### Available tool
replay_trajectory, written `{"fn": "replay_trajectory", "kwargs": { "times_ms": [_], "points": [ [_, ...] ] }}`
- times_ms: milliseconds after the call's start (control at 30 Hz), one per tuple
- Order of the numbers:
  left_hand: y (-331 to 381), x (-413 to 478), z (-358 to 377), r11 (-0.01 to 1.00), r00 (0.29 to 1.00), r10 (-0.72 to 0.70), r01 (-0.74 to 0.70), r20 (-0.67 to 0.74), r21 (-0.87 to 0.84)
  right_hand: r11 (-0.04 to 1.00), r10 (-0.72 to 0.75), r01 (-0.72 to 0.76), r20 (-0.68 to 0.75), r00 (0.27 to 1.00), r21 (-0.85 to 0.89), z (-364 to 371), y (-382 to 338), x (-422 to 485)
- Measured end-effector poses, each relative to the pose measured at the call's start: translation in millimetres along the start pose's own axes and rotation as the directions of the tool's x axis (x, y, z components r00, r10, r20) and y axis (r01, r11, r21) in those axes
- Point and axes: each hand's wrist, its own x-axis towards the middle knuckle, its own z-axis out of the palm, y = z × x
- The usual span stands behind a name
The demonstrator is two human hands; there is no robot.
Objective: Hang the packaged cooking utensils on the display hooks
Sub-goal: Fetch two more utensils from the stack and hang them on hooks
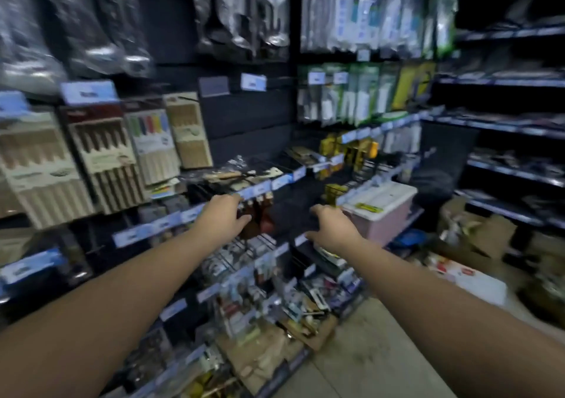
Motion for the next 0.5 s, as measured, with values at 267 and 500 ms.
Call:
{"fn": "replay_trajectory", "kwargs": {
  "times_ms": [267,500],
  "points": [
    [216,73,118,0.965,0.951,0.258,-0.245,0.168,-0.096,0.936,0.348,-0.343,-0.061,0.936,0.079,-45,225,-55],
    [426,147,213,0.879,0.847,0.472,-0.431,0.246,-0.205,0.820,0.573,-0.557,-0.168,0.802,0.136,-119,435,-89]
  ]
}}
